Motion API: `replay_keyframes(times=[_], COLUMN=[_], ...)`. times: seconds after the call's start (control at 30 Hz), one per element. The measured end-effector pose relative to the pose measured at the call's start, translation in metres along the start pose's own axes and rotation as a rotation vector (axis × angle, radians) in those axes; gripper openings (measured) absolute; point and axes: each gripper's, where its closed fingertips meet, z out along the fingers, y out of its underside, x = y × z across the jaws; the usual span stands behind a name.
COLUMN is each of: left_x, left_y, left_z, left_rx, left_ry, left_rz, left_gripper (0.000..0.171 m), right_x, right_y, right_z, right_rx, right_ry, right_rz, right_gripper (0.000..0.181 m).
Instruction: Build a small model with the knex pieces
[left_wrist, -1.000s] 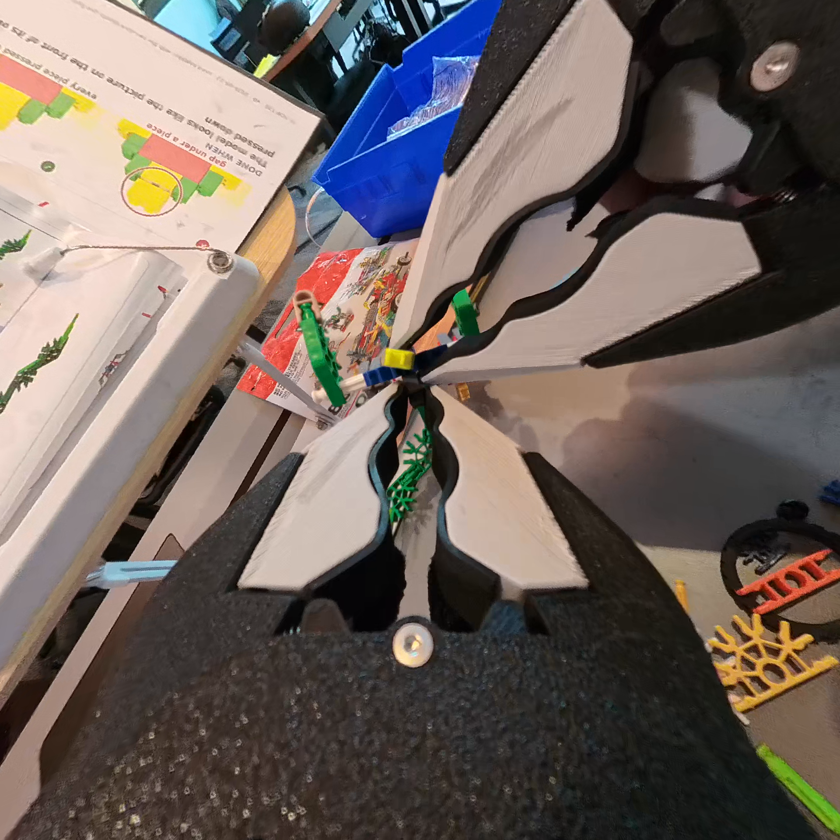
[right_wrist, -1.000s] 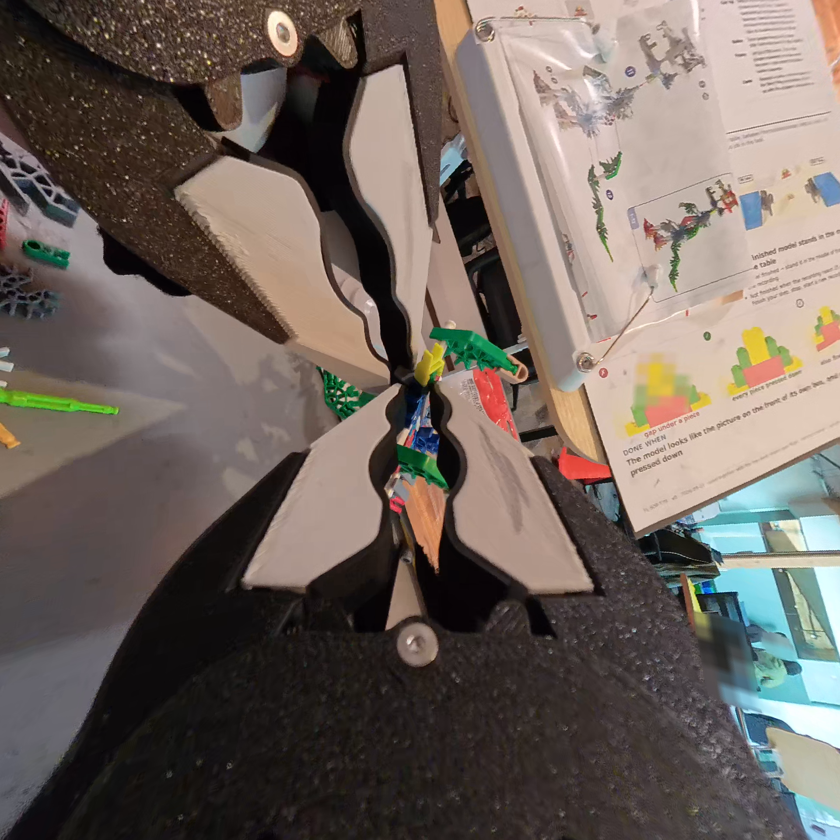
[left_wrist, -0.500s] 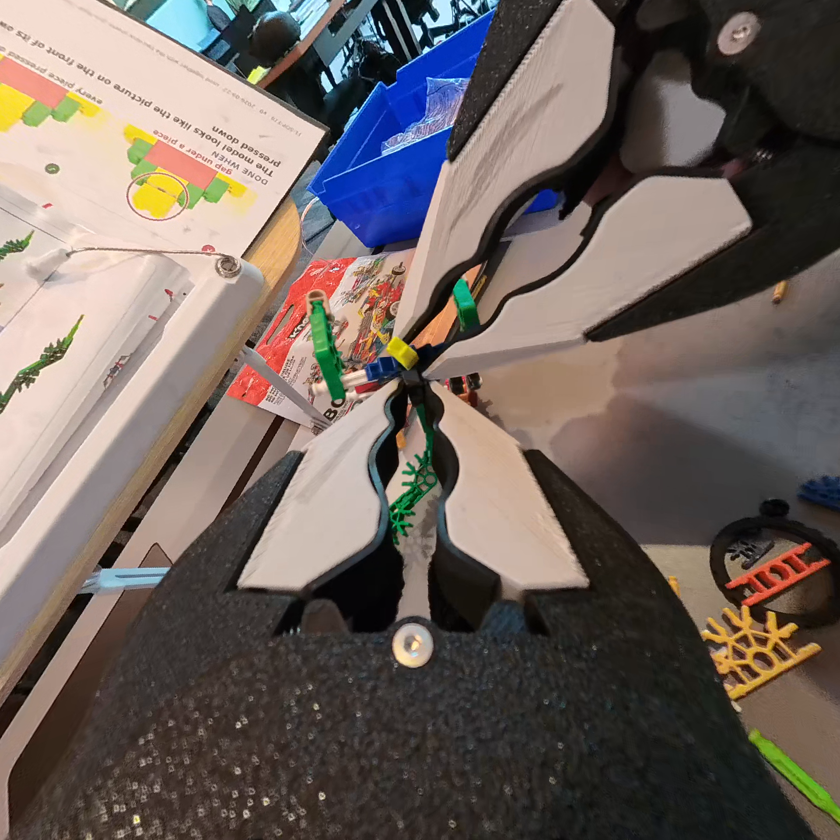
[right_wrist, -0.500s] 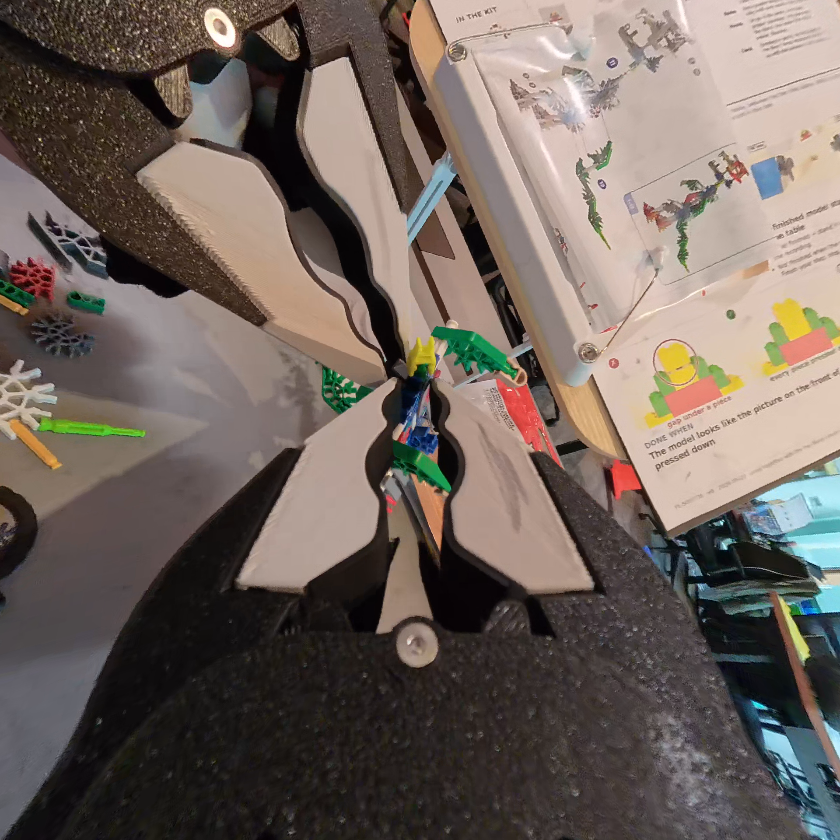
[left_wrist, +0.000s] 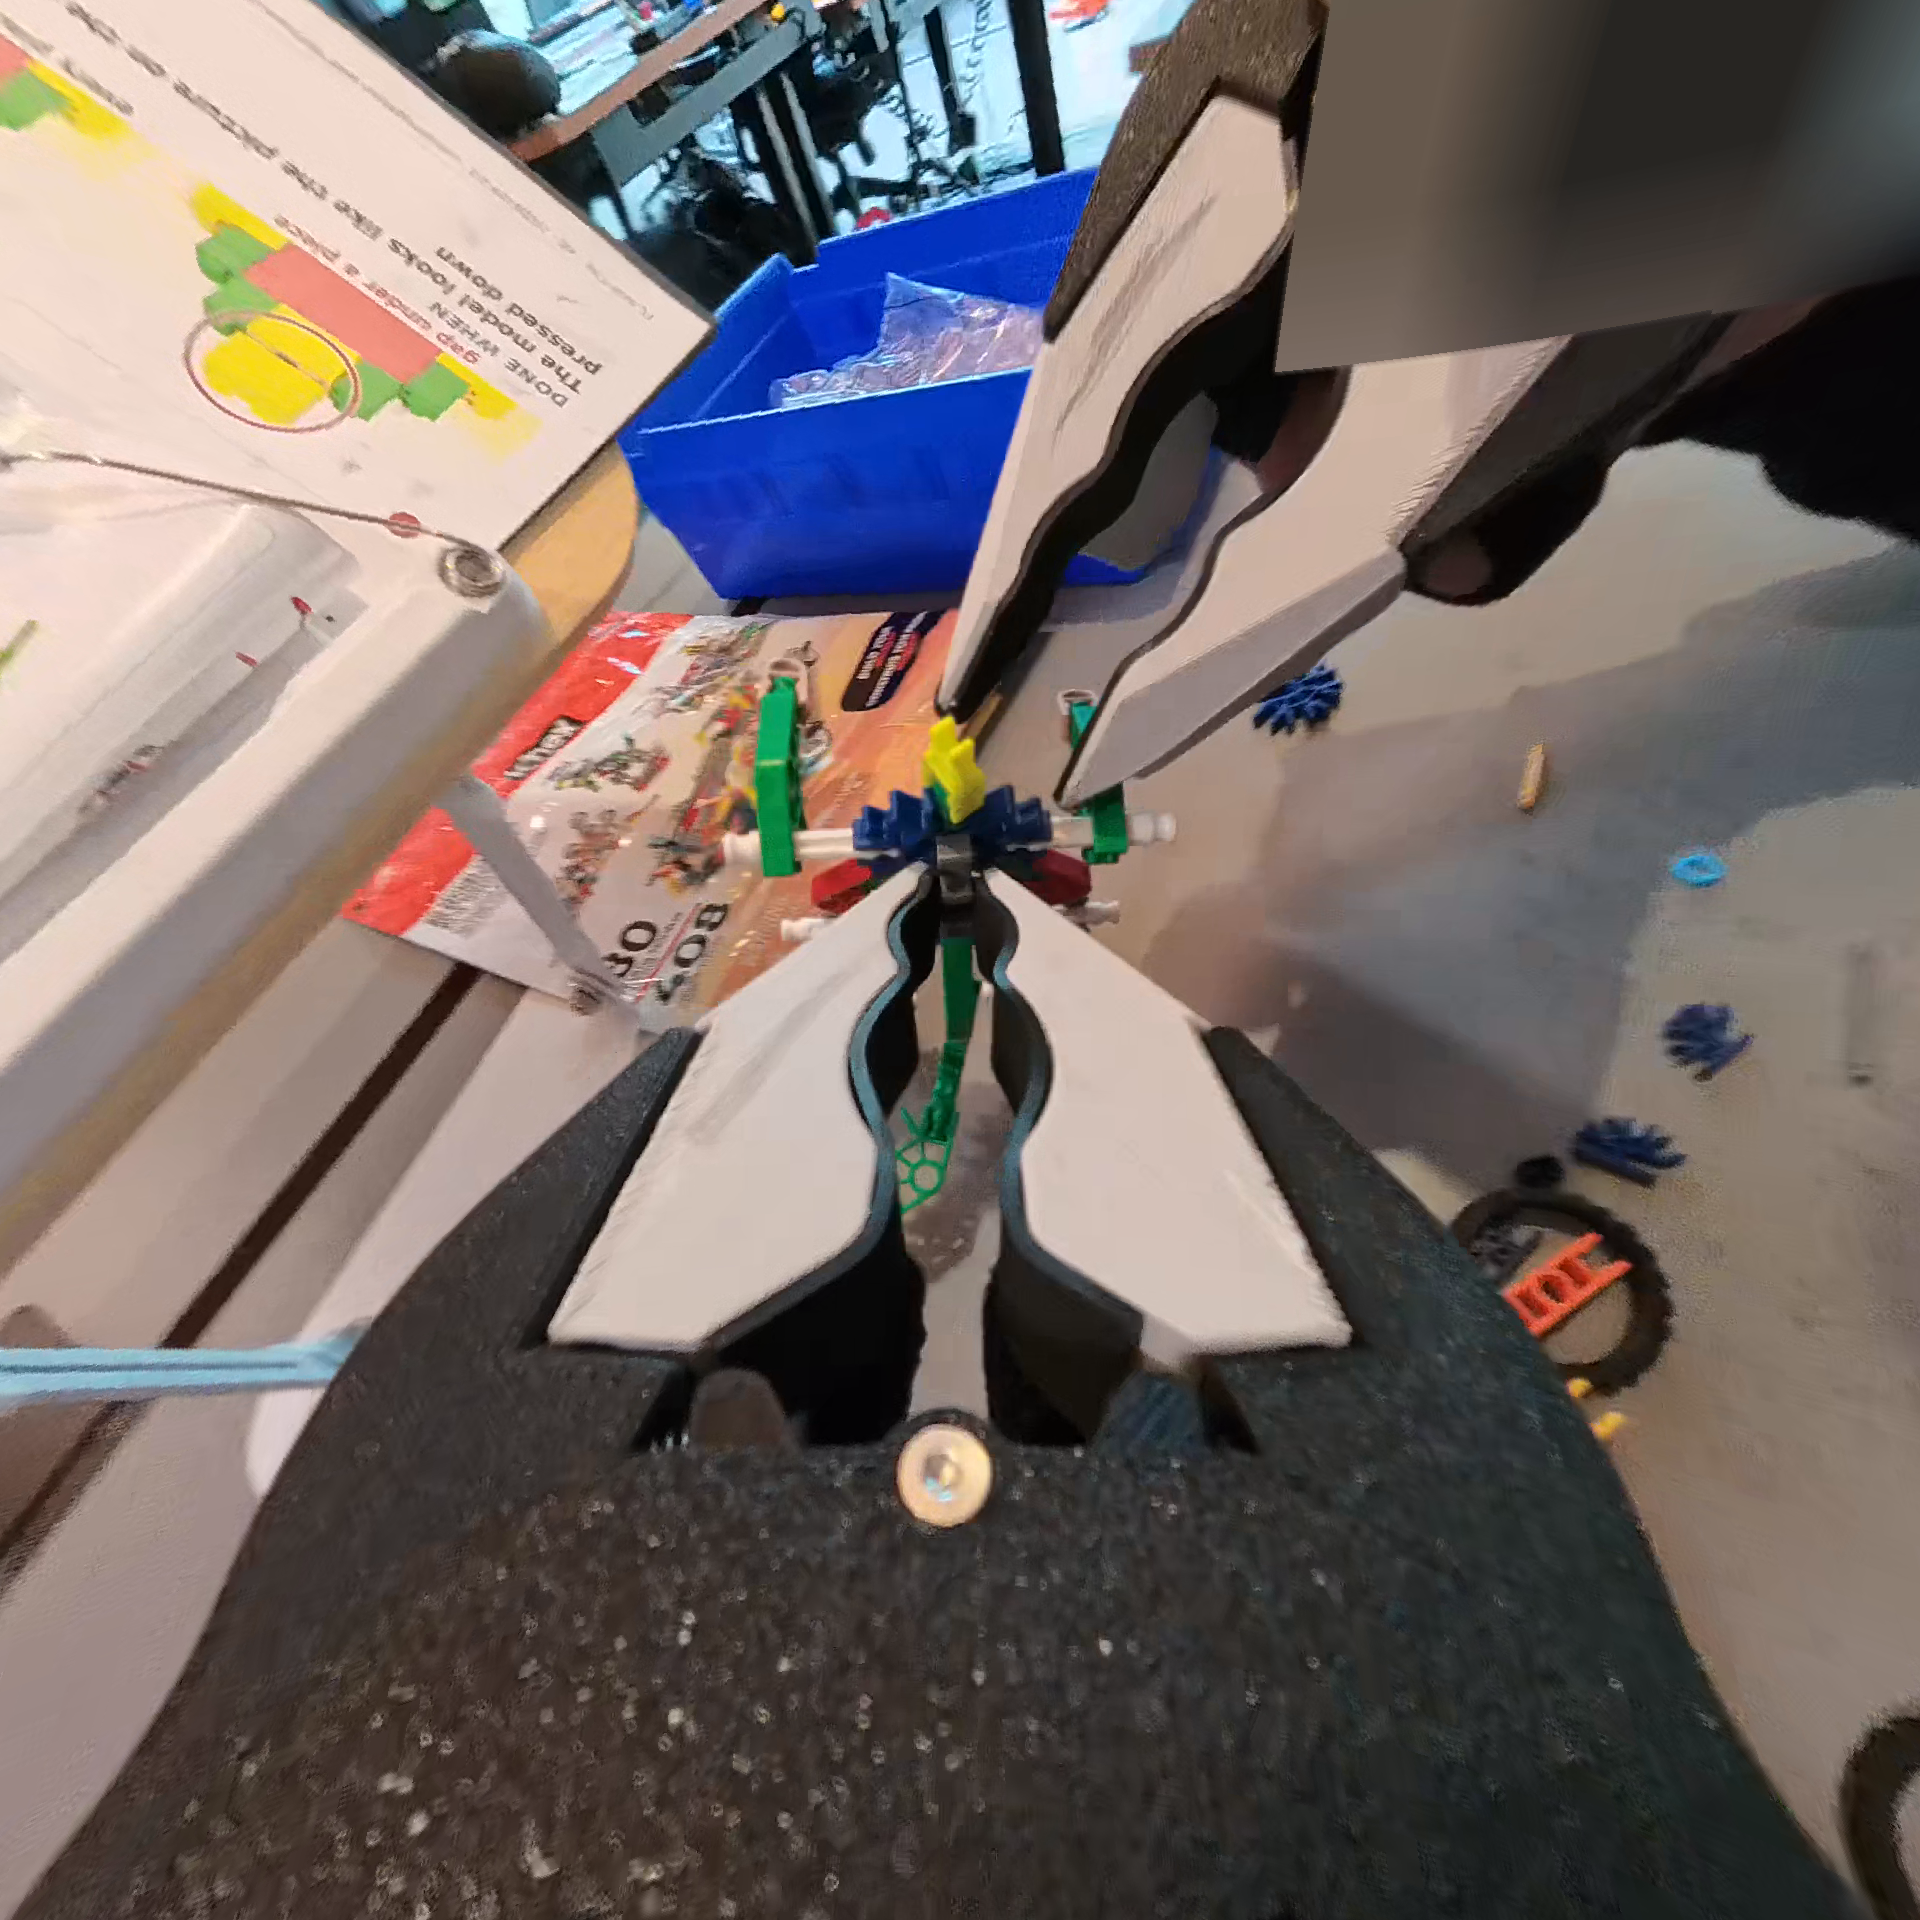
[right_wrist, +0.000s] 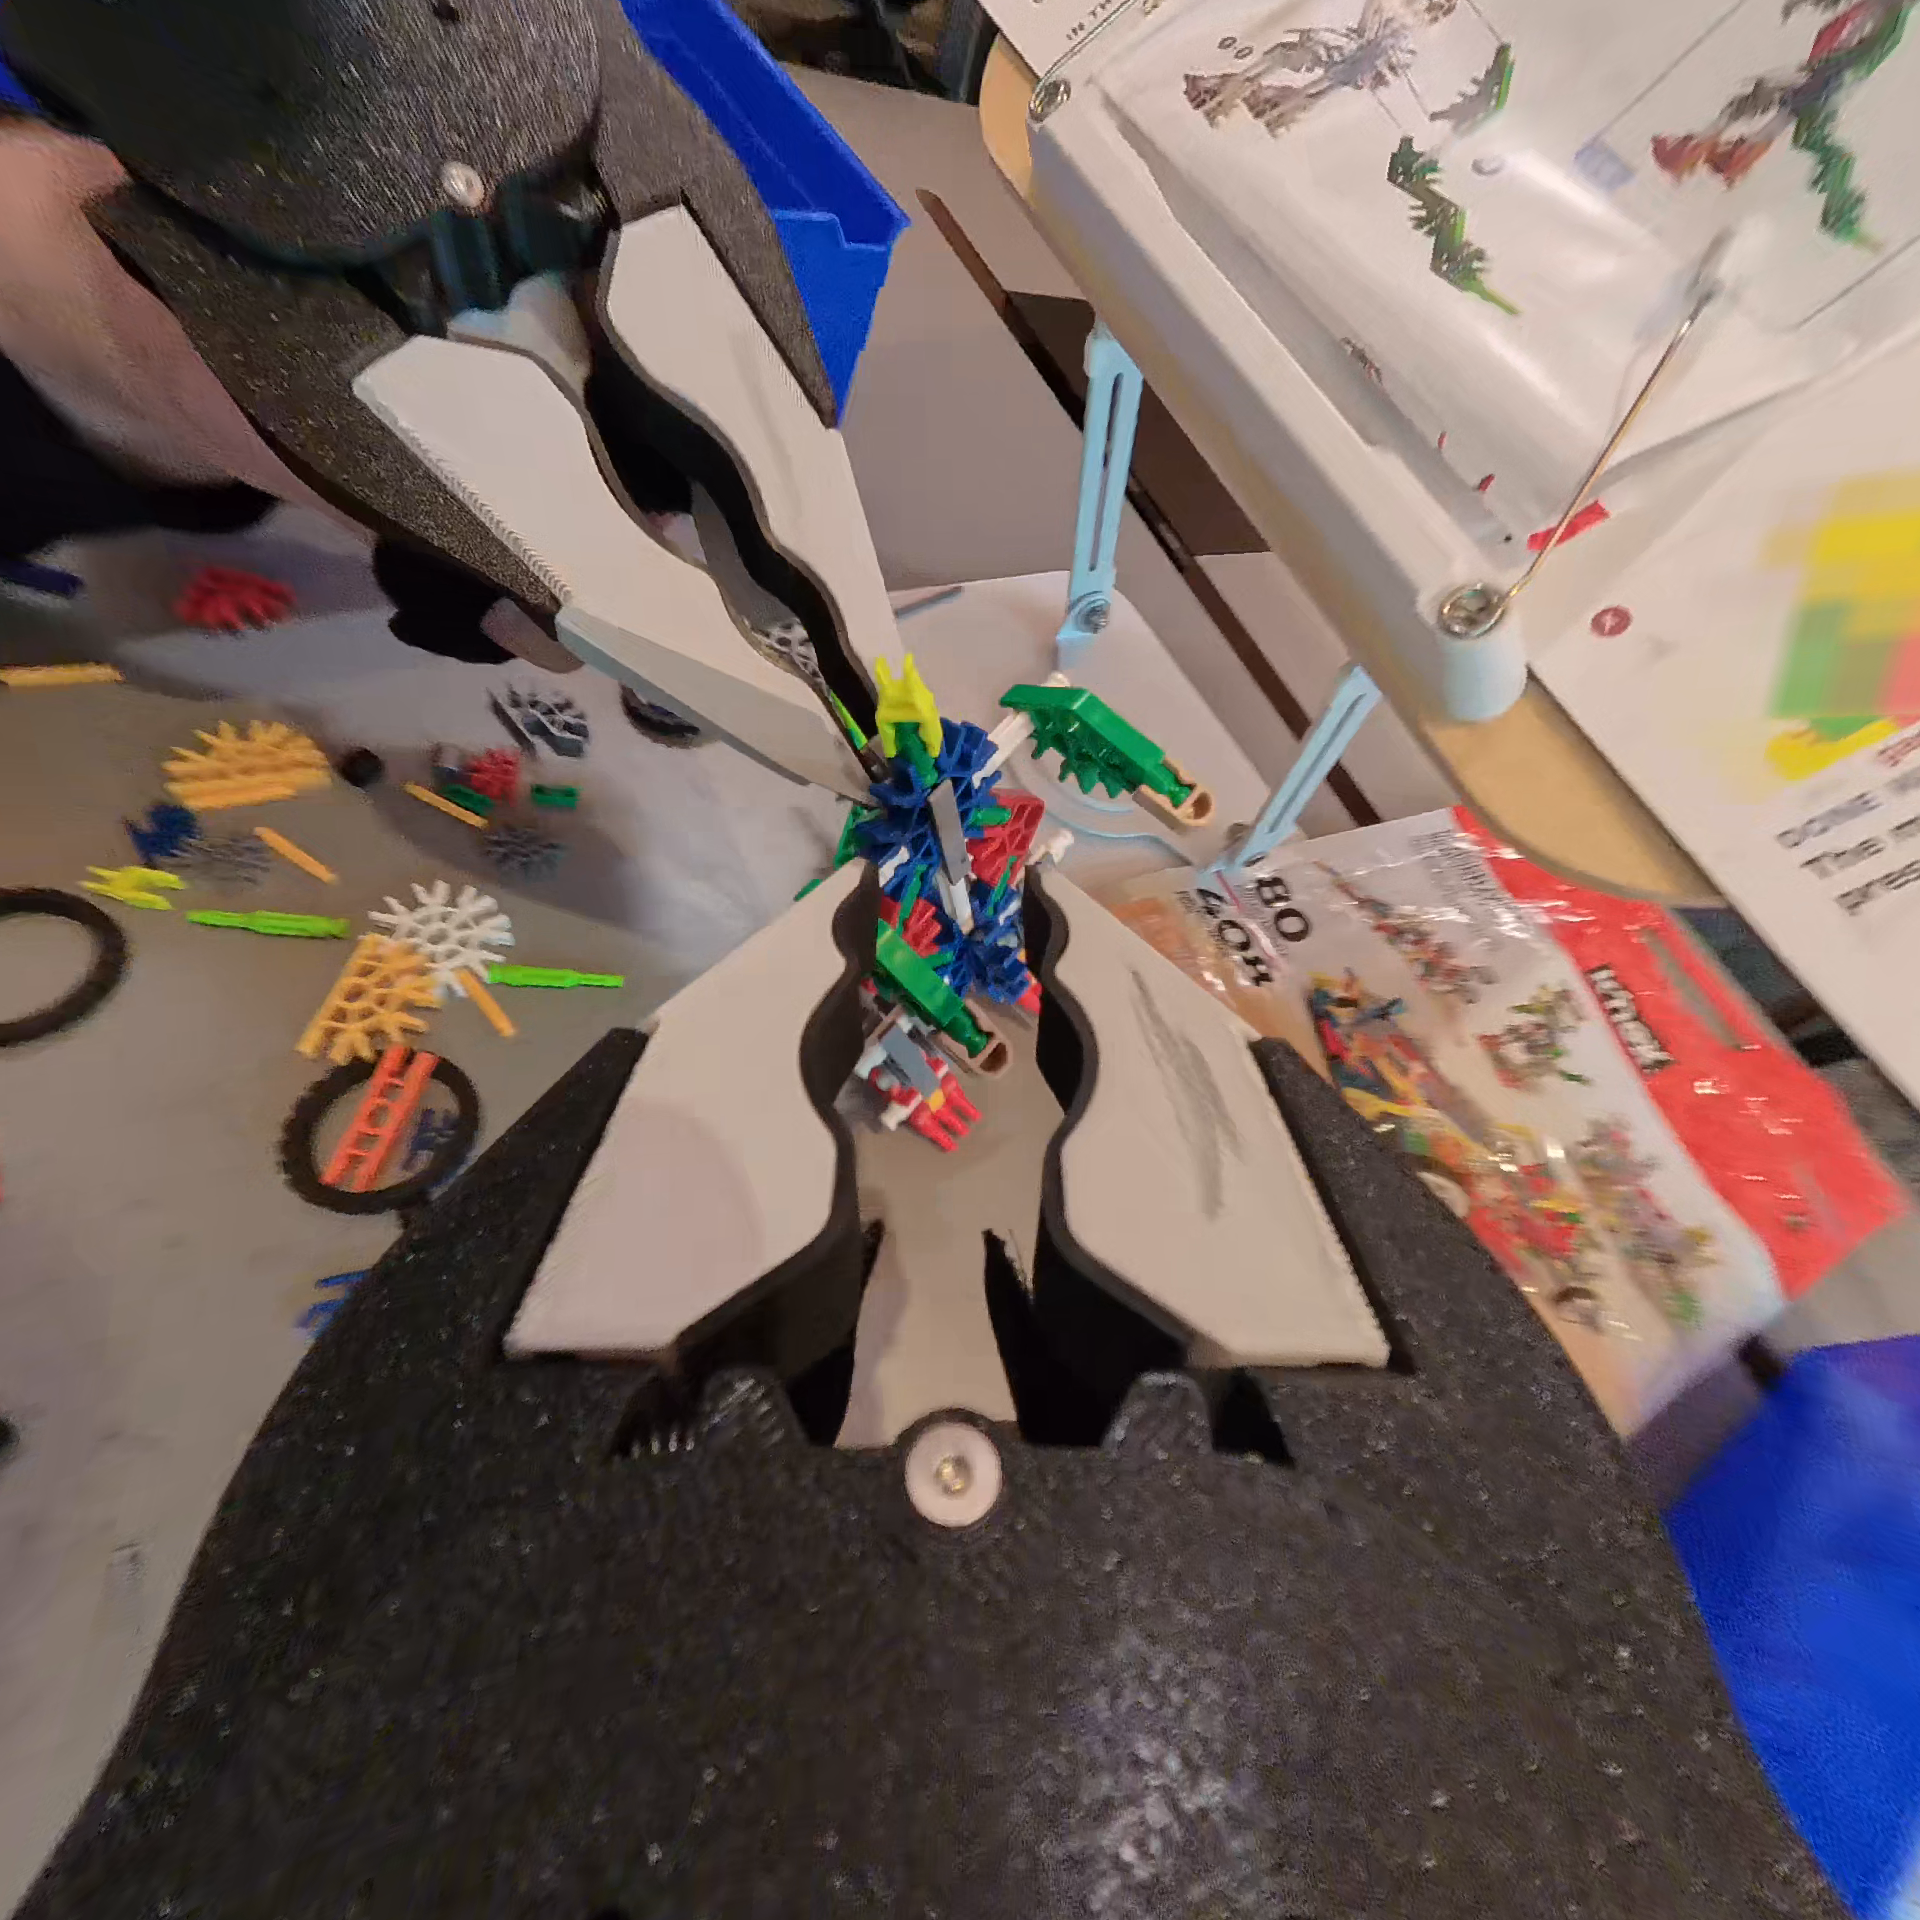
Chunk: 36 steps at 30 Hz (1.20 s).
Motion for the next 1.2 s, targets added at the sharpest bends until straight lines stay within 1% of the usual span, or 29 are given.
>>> replay_keyframes(times=[0.1, 0.2, 0.27, 0.37, 0.47, 0.57, 0.67, 0.77, 0.83, 0.97, 1.07, 1.2], left_x=[0.004, 0.007, 0.006, 0.003, -0.004, -0.013, -0.020, -0.021, -0.021, -0.022, -0.023, -0.023], left_y=[0.001, 0.000, 0.002, 0.003, 0.005, 0.005, 0.002, 0.000, -0.002, -0.002, -0.004, -0.004], left_z=[0.001, 0.001, 0.001, 0.001, 0.003, 0.003, 0.002, 0.001, -0.001, 0.000, 0.002, 0.006], left_rx=[0.012, 0.027, 0.028, 0.038, 0.040, 0.042, 0.066, 0.083, 0.091, 0.090, 0.098, 0.092], left_ry=[0.070, 0.115, 0.129, 0.142, 0.116, 0.062, 0.023, 0.040, 0.043, 0.039, 0.035, 0.022], left_rz=[-0.082, -0.131, -0.160, -0.199, -0.223, -0.224, -0.246, -0.274, -0.280, -0.303, -0.331, -0.348], left_gripper=[0.003, 0.003, 0.003, 0.003, 0.004, 0.005, 0.005, 0.007, 0.010, 0.015, 0.014, 0.006], right_x=[-0.002, 0.003, 0.006, 0.002, -0.005, -0.012, -0.012, -0.006, -0.003, 0.000, -0.004, -0.014], right_y=[0.001, 0.001, -0.001, 0.007, 0.011, 0.009, 0.011, 0.015, 0.021, 0.037, 0.048, 0.057], right_z=[-0.003, -0.007, -0.011, -0.009, -0.005, -0.004, -0.002, -0.002, -0.001, 0.002, 0.008, 0.017], right_rx=[0.024, 0.051, 0.081, 0.066, 0.051, 0.056, 0.052, 0.053, 0.032, -0.016, -0.060, -0.115], right_ry=[-0.080, -0.099, -0.140, -0.218, -0.264, -0.315, -0.312, -0.293, -0.277, -0.292, -0.316, -0.322], right_rz=[0.103, 0.142, 0.202, 0.276, 0.311, 0.332, 0.332, 0.333, 0.328, 0.356, 0.366, 0.344], right_gripper=[0.032, 0.032, 0.032, 0.038, 0.038, 0.038, 0.039, 0.044, 0.047, 0.053, 0.054, 0.056])
